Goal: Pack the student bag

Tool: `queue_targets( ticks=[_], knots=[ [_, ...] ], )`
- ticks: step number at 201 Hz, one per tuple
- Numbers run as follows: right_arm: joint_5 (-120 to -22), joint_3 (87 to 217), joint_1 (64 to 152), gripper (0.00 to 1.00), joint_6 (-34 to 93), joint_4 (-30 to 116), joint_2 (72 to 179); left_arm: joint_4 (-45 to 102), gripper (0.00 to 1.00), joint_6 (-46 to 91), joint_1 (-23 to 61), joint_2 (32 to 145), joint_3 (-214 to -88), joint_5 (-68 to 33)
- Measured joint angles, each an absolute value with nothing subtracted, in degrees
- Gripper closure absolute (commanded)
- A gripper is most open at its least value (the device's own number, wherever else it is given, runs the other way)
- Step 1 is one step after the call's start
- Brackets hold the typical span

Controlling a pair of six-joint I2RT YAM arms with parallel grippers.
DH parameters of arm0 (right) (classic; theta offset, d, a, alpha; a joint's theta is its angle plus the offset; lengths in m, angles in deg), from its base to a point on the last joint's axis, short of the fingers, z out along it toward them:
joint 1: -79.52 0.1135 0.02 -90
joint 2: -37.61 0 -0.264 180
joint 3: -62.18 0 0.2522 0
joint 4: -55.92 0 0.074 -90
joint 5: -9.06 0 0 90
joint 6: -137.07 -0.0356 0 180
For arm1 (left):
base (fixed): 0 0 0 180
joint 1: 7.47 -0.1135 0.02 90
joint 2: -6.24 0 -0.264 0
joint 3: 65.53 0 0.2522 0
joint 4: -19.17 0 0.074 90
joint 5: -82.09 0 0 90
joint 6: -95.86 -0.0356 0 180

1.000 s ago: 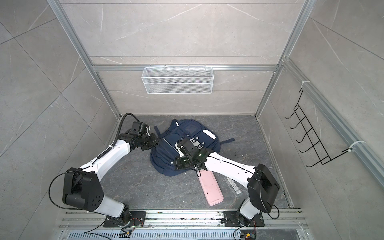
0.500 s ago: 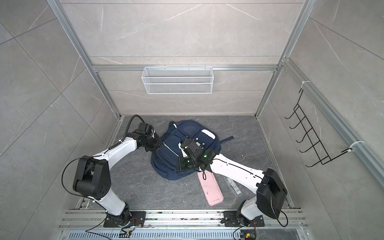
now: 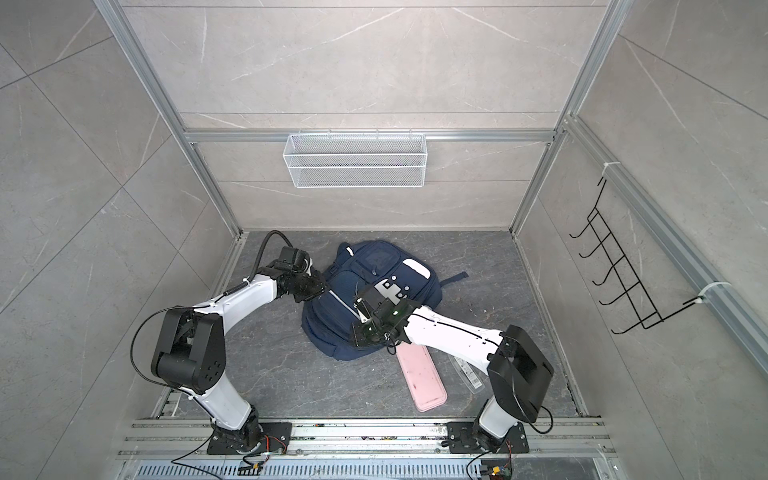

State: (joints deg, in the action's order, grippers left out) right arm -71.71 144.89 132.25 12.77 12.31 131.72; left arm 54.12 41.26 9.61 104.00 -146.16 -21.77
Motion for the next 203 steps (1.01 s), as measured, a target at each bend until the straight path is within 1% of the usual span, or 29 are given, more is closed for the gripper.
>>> queue_targets(
  ticks=[21,67,138,203],
  knots=[
    [-72.40,146.70,132.79,0.51,13.23,11.92,133.88,53.82,0.64,41.41,9.59,104.00,-145.03,-21.80],
    [-73.76,149.78,132.93,0.56,14.19,11.63,137.29,52.64,0.64,41.43,9.30,104.00,-143.65,-21.93],
    [-76.05,149.41,132.97,0.54,14.32,10.63,137.57,53.08,0.63,41.41,9.00,103.85,-143.34,-21.77],
    [-76.69,147.55,132.97,0.53,14.30,10.63,136.18,55.83,0.62,41.41,9.00,99.06,-139.47,-19.89]
  ],
)
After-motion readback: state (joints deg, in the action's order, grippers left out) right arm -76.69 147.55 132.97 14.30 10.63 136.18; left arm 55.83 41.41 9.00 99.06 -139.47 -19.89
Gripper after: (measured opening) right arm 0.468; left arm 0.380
